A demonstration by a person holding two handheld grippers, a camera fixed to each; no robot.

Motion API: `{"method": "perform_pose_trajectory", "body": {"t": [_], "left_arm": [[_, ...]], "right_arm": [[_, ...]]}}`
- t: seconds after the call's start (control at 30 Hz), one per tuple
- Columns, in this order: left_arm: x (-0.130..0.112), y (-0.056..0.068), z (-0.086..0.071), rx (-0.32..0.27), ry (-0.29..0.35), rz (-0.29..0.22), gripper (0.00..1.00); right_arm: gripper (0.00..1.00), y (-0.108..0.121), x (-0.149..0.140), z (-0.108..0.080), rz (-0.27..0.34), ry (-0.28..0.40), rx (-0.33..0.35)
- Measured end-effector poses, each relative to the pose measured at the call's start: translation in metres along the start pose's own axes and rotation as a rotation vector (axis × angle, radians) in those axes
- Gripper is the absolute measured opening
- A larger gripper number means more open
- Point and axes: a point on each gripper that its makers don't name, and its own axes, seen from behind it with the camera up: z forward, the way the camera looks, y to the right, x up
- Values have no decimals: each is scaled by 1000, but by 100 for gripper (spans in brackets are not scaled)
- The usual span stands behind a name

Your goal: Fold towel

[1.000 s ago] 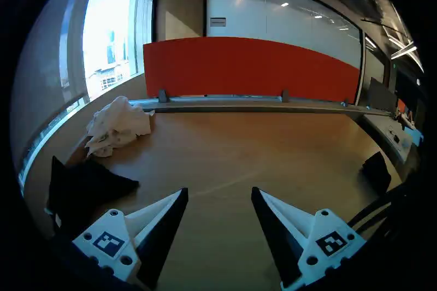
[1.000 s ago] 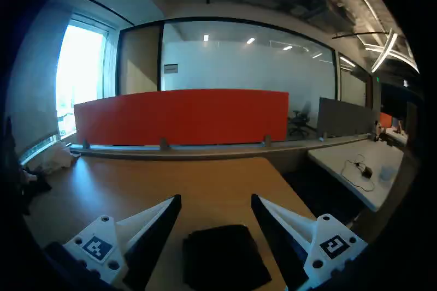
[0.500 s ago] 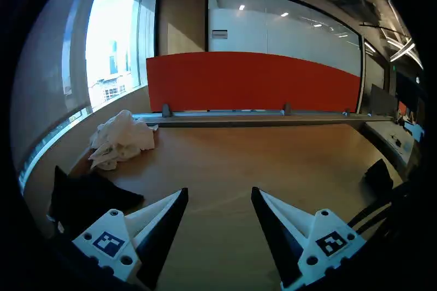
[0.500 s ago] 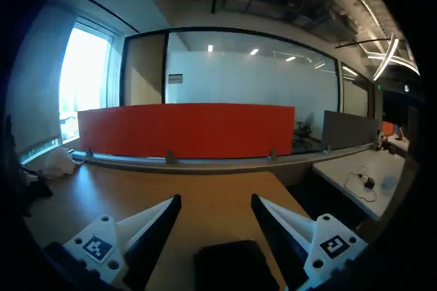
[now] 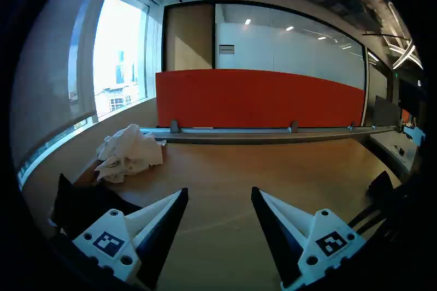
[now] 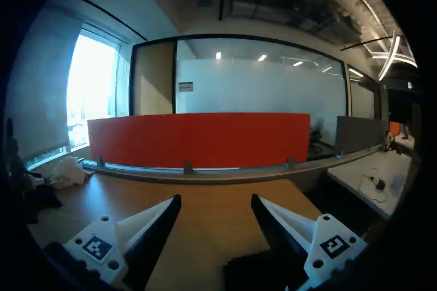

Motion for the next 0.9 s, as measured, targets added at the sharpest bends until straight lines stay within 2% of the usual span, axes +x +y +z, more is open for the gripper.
{"method": "perform_pose_trajectory", "body": {"t": [0.17, 0.57, 0.9], "left_arm": [[6, -4, 2, 4, 20, -10, 85], [14, -3, 3, -8, 55, -7, 85], [18, -10, 1, -6, 85, -1, 85]], "right_arm": [[99, -16, 7, 7, 6, 18, -2], [100, -60, 16, 12, 0, 45, 27], [99, -74, 12, 18, -10, 38, 43]]}}
